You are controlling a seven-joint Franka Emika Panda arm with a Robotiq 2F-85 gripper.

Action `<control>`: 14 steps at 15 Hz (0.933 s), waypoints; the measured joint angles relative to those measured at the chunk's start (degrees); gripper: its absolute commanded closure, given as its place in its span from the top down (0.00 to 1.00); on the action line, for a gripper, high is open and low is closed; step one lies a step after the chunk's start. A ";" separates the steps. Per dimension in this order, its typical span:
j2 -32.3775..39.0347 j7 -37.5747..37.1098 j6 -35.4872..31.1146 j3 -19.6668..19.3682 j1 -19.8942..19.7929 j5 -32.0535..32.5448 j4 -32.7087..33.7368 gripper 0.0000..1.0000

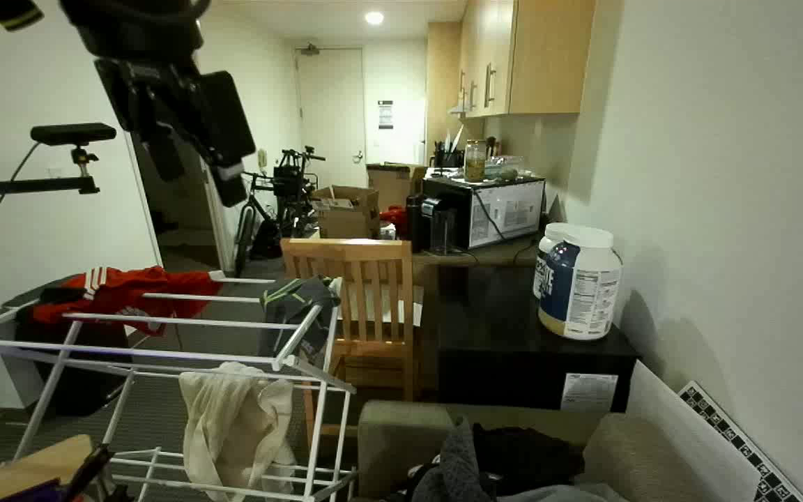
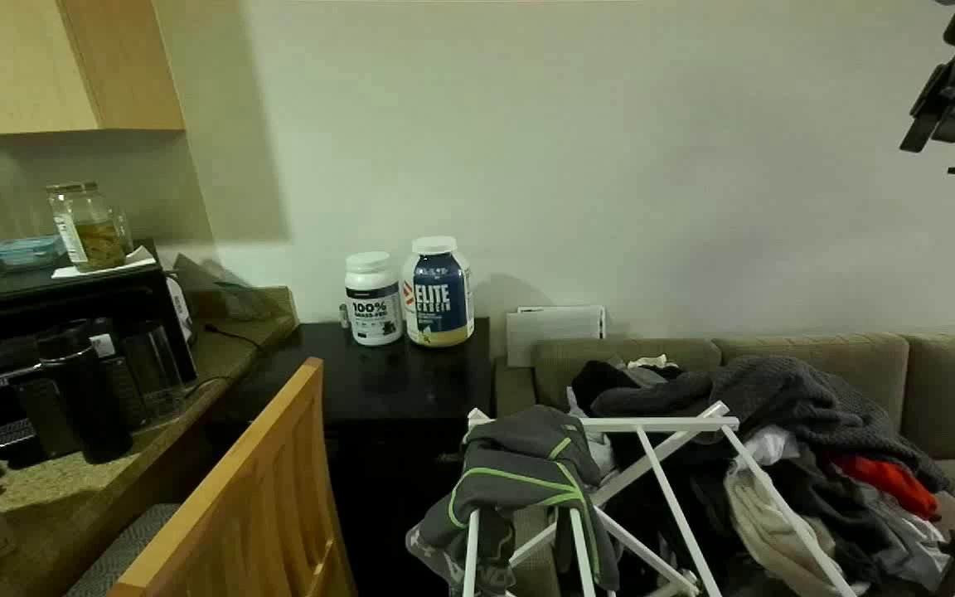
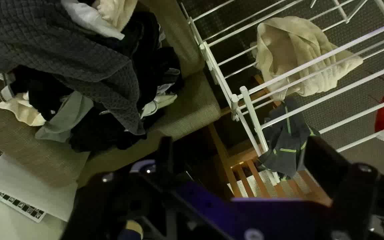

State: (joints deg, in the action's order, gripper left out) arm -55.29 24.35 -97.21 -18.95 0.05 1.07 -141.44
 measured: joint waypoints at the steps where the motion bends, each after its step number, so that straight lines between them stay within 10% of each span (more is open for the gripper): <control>1: 0.00 0.00 0.00 0.00 0.00 0.00 0.00 1.00; 14: 8.17 -6.27 -11.67 1.87 -0.03 0.00 -0.48 1.00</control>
State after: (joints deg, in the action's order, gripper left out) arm -47.12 18.08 -108.88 -17.08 0.02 1.07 -141.93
